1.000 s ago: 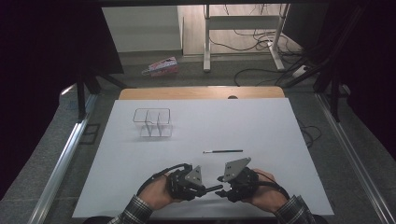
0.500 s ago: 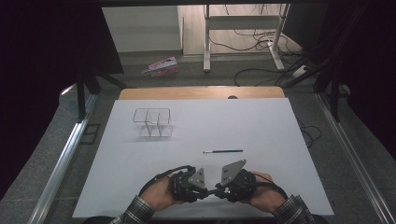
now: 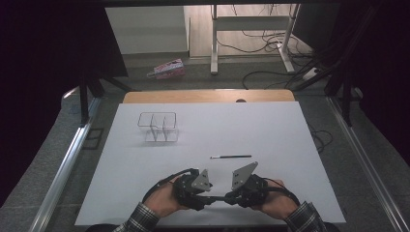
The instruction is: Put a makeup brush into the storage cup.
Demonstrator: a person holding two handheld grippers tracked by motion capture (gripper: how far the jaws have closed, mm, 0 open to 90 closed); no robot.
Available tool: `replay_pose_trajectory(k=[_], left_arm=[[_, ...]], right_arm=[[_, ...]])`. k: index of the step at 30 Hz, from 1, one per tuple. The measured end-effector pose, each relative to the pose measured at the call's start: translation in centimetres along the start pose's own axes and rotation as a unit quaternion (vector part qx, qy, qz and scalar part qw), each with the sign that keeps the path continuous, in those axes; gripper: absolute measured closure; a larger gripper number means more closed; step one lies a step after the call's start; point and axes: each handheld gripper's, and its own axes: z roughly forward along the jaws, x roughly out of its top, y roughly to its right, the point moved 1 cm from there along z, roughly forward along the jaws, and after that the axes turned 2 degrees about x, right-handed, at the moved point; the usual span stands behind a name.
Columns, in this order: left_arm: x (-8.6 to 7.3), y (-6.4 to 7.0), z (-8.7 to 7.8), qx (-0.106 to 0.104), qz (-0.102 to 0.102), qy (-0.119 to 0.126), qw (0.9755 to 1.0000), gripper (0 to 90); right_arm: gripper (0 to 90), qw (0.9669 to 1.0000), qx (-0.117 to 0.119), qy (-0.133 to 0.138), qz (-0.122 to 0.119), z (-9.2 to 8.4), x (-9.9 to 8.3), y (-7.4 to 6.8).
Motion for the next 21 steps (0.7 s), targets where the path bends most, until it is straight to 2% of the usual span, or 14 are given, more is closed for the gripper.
replay_pose_trajectory(k=[1, 2, 3, 6, 7, 8, 11, 13, 14, 15, 16, 17, 20, 21], left_arm=[[0.0, 0.0, 0.0, 0.0, 0.0, 0.0, 1.0, 42.2], [-0.4, -0.3, -0.3, 0.008, -0.017, 0.006, 0.9998, 37.4], [-0.4, -0.3, -0.3, 0.008, -0.017, 0.006, 0.9998, 34.2], [-1.5, -0.8, -0.8, 0.02, -0.052, 0.01, 0.9984, 25.9], [-1.5, -0.8, -0.8, 0.02, -0.052, 0.01, 0.9984, 23.2], [-2.0, -1.0, -1.2, 0.029, -0.073, 0.024, 0.9966, 19.1], [-2.4, -1.2, -1.8, 0.031, -0.088, 0.035, 0.995, 16.1], [-2.9, -1.4, -2.6, 0.034, -0.109, 0.05, 0.9922, 12.2], [-3.2, -1.6, -3.1, 0.039, -0.128, 0.061, 0.9891, 9.3], [-3.2, -1.6, -3.1, 0.039, -0.128, 0.061, 0.9891, 8.1], [-3.6, -1.9, -3.5, 0.043, -0.143, 0.07, 0.9863, 7.0], [-3.6, -1.9, -3.5, 0.043, -0.143, 0.07, 0.9863, 6.3], [-4.3, -2.3, -3.9, 0.06, -0.166, 0.084, 0.9807, 4.2], [-4.3, -2.3, -3.9, 0.06, -0.166, 0.084, 0.9807, 3.8]], right_arm=[[79.4, 1.0, -0.006, 0.002, -0.001, 0.0, 0.0, 0.1], [79.4, 1.0, -0.008, 0.002, 0.004, -0.1, 0.0, 0.0], [79.4, 1.0, -0.008, 0.002, 0.004, -0.1, 0.0, 0.0], [79.4, 0.9995, -0.024, 0.012, 0.018, -0.5, -0.1, 0.1], [79.4, 0.9995, -0.024, 0.012, 0.018, -0.5, -0.1, 0.1], [79.3, 0.9991, -0.03, 0.016, 0.025, -0.7, -0.2, 0.1], [79.4, 0.9987, -0.037, 0.019, 0.031, -0.9, -0.3, 0.2], [79.3, 0.9981, -0.044, 0.022, 0.036, -1.0, -0.5, 0.2], [79.4, 0.9976, -0.053, 0.021, 0.04, -1.1, -0.6, 0.3], [79.4, 0.9973, -0.055, 0.024, 0.041, -1.2, -0.7, 0.3], [79.3, 0.9969, -0.059, 0.028, 0.044, -1.3, -0.7, 0.3], [79.3, 0.9969, -0.059, 0.028, 0.044, -1.3, -0.7, 0.3], [79.3, 0.9947, -0.078, 0.044, 0.051, -1.9, -0.7, 0.3], [79.3, 0.9947, -0.078, 0.044, 0.051, -1.9, -0.7, 0.3]])
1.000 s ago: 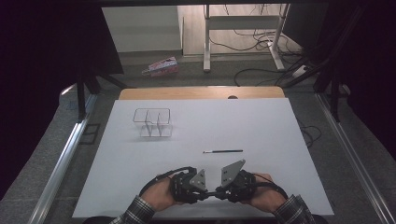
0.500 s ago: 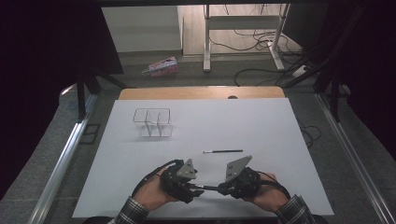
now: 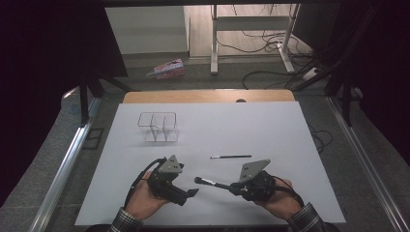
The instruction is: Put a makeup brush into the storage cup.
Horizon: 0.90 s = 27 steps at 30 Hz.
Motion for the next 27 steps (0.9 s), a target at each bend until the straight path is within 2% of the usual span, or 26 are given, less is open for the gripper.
replay_pose_trajectory(k=[1, 4, 8, 9, 10, 11, 12, 13, 14, 17, 19, 26, 27], left_arm=[[-0.1, -0.1, 0.0, 0.003, -0.006, 0.007, 0.9999, 3.7], [-0.3, -0.4, 0.0, 0.002, -0.018, 0.027, 0.9995, 3.5], [-0.4, -0.5, 0.1, 0.002, -0.024, 0.036, 0.9991, 3.4], [-0.4, -0.6, 0.1, 0.002, -0.035, 0.045, 0.9984, 3.2], [-0.4, -0.6, 0.1, 0.002, -0.035, 0.045, 0.9984, 3.3], [-0.4, -0.9, 0.2, -0.014, -0.051, 0.054, 0.9971, 3.7], [-0.4, -0.9, 0.2, -0.014, -0.051, 0.054, 0.9971, 3.8], [-0.4, -1.1, 0.3, -0.028, -0.066, 0.067, 0.9951, 4.1], [-0.4, -1.2, 0.3, -0.035, -0.071, 0.073, 0.9942, 4.9], [-0.3, -1.2, 0.5, -0.043, -0.076, 0.079, 0.9931, 5.1], [-0.1, -1.1, 0.7, -0.051, -0.084, 0.091, 0.991, 4.2], [0.2, -1.3, 1.0, -0.062, -0.108, 0.094, 0.9878, 3.0], [0.3, -1.4, 1.1, -0.07, -0.117, 0.095, 0.986, 3.1]], right_arm=[[79.3, 0.9999, -0.012, 0.007, -0.001, -0.2, 0.0, 0.1], [79.4, 0.9996, -0.023, 0.017, 0.001, -0.4, 0.0, 0.1], [79.3, 0.9991, -0.035, 0.024, 0.0, -0.7, 0.1, 0.1], [79.4, 0.9984, -0.046, 0.032, 0.0, -0.8, 0.1, 0.1], [79.4, 0.9984, -0.046, 0.032, 0.0, -0.8, 0.1, 0.1], [79.3, 0.9977, -0.054, 0.04, 0.001, -0.9, 0.1, 0.1], [79.3, 0.9977, -0.054, 0.04, 0.001, -0.9, 0.1, 0.1], [79.3, 0.9971, -0.059, 0.047, 0.003, -1.1, 0.1, 0.1], [79.3, 0.9969, -0.061, 0.05, 0.003, -1.1, 0.1, 0.1], [79.3, 0.9957, -0.069, 0.062, 0.004, -1.3, 0.2, 0.1], [79.3, 0.995, -0.072, 0.069, 0.001, -1.3, 0.2, 0.1], [79.3, 0.993, -0.073, 0.093, 0.005, -1.6, 0.3, 0.0], [79.3, 0.9917, -0.076, 0.104, 0.008, -1.7, 0.4, -0.1]])
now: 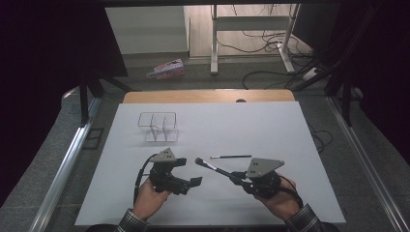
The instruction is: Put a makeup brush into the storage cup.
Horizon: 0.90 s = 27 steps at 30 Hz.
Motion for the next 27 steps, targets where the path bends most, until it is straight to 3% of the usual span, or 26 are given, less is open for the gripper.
replay_pose_trajectory(k=[4, 7, 8, 13, 16, 23, 24, 27], left_arm=[[0.3, 0.0, 0.1, -0.021, -0.023, 0.001, 0.9995, 3.6], [0.5, 0.0, 0.2, -0.023, -0.027, 0.002, 0.9994, 3.5], [0.7, 0.0, 0.3, -0.039, -0.035, 0.01, 0.9986, 3.4], [1.3, 0.1, 0.4, -0.06, -0.048, 0.029, 0.9966, 5.2], [1.9, -0.1, 0.5, -0.087, -0.073, 0.055, 0.992, 9.0], [2.2, -0.2, 0.9, -0.117, -0.088, 0.066, 0.9871, 22.8], [2.2, -0.2, 0.9, -0.124, -0.094, 0.071, 0.9852, 29.7], [2.2, -0.5, 1.0, -0.149, -0.11, 0.084, 0.9792, 37.5]], right_arm=[[79.3, 0.9998, -0.003, 0.017, 0.005, -0.1, 0.1, -0.1], [79.3, 0.9996, -0.003, 0.025, 0.009, -0.1, 0.2, -0.2], [79.3, 0.9991, -0.001, 0.038, 0.018, -0.1, 0.2, -0.2], [79.3, 0.9983, -0.001, 0.052, 0.027, -0.1, 0.3, -0.3], [79.3, 0.9971, 0.002, 0.068, 0.036, -0.1, 0.3, -0.3], [79.3, 0.995, 0.007, 0.088, 0.048, 0.0, 0.3, -0.4], [79.2, 0.994, 0.01, 0.095, 0.053, 0.0, 0.3, -0.4], [79.2, 0.993, 0.013, 0.103, 0.057, 0.0, 0.3, -0.4]])
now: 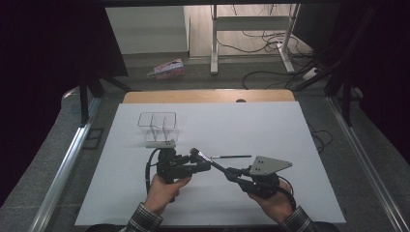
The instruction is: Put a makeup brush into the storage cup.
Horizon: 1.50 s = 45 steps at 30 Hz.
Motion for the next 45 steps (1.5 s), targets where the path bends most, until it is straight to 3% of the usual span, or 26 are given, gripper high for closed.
replay_pose_trajectory(k=[7, 10, 12, 15, 16, 17, 19, 22, 25, 29, 36, 45], left_arm=[[0.0, -0.2, 0.1, -0.023, -0.019, 0.012, 0.9995, 50.7], [-0.1, -0.2, 0.1, -0.022, -0.021, 0.012, 0.9995, 55.2], [-0.2, -0.3, 0.0, -0.021, -0.028, 0.015, 0.9993, 65.8], [-0.3, -0.7, -0.1, -0.05, -0.043, 0.023, 0.9975, 72.9], [-0.3, -0.7, -0.1, -0.05, -0.043, 0.023, 0.9975, 75.1], [-0.3, -0.8, -0.2, -0.067, -0.054, 0.028, 0.9959, 77.0], [-0.3, -0.8, -0.2, -0.076, -0.053, 0.028, 0.9953, 78.7], [-0.2, -0.6, -0.2, -0.068, -0.051, 0.025, 0.9961, 79.4], [0.0, -0.2, -0.4, -0.035, -0.032, 0.014, 0.9988, 79.9], [0.1, -0.2, -0.7, -0.013, -0.023, 0.005, 0.9997, 80.0], [0.3, 0.0, -1.0, 0.02, -0.005, -0.011, 0.9997, 80.0], [0.6, 0.3, -1.3, 0.047, 0.016, -0.029, 0.9984, 79.9]], right_arm=[[79.2, 1.0, 0.005, 0.005, 0.004, 0.2, -0.1, 0.0], [79.2, 1.0, 0.005, 0.005, 0.005, 0.3, -0.1, 0.0], [79.1, 0.9999, 0.009, 0.007, 0.009, 0.2, -0.1, 0.1], [79.0, 0.9998, 0.014, 0.007, 0.011, 0.3, -0.2, 0.2], [79.0, 0.9998, 0.015, 0.005, 0.011, 0.4, -0.2, 0.2], [78.9, 0.9998, 0.018, 0.004, 0.013, 0.5, -0.2, 0.2], [78.6, 0.9998, 0.017, -0.003, 0.009, 0.6, -0.2, 0.1], [78.0, 0.9996, 0.022, -0.006, 0.014, 0.8, -0.3, 0.2], [60.5, 0.9993, 0.011, -0.014, 0.032, 1.0, -0.4, 0.5], [42.6, 0.9987, 0.005, -0.02, 0.047, 1.1, -0.5, 0.8], [23.5, 0.9971, -0.002, -0.035, 0.067, 1.5, -0.8, 1.2], [19.6, 0.9964, -0.011, -0.044, 0.072, 1.3, -1.1, 1.7]])
